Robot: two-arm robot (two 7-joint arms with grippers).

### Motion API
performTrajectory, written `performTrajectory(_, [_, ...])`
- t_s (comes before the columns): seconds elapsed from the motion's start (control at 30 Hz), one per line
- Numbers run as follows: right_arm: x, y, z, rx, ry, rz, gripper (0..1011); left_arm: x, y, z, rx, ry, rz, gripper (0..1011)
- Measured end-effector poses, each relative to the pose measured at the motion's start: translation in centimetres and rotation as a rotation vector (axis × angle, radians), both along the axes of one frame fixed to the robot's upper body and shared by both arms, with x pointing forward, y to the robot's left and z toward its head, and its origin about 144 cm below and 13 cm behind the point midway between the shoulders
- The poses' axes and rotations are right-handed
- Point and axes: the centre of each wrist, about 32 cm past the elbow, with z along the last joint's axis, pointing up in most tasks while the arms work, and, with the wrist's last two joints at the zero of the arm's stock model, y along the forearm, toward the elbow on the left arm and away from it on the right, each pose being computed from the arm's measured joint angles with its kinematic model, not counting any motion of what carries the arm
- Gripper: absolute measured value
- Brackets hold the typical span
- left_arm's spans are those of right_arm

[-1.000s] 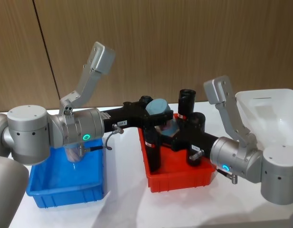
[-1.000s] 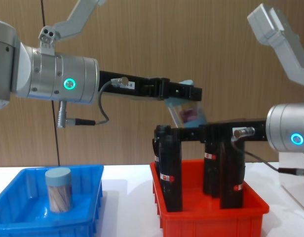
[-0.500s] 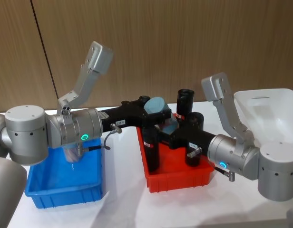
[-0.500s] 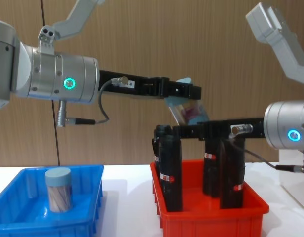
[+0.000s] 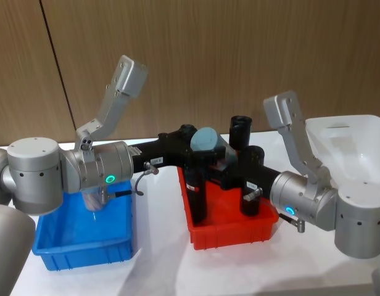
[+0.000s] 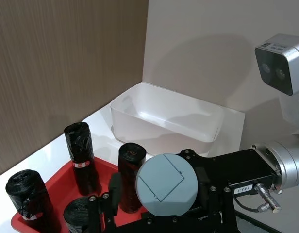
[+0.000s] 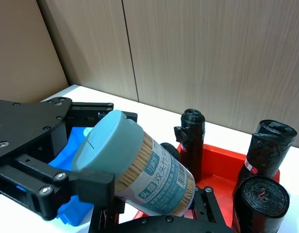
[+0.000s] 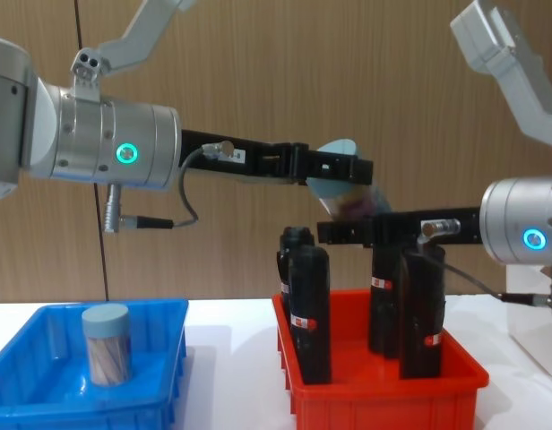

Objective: Pick the cotton swabs from the blue box and place them into the white box.

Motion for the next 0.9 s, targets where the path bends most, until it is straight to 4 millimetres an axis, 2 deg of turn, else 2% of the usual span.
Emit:
performTrajectory(0.03, [0.00,0.00,0.00,0.001,0.000,0.000,662,0.00,0.00,0.00,0.000,0.000,0.000,973])
performTrajectory(0.1, [0.01,0.02,0.01,0.004,0.001,0.000,662,0.00,0.00,0.01,0.000,0.000,0.000,1004])
performTrajectory(0.9, [-0.18,-0.11,-0.44,0.043,-0.011,-0.020,662,0.01,0.03,0.04,-0.002,-0.003,0.001,1004])
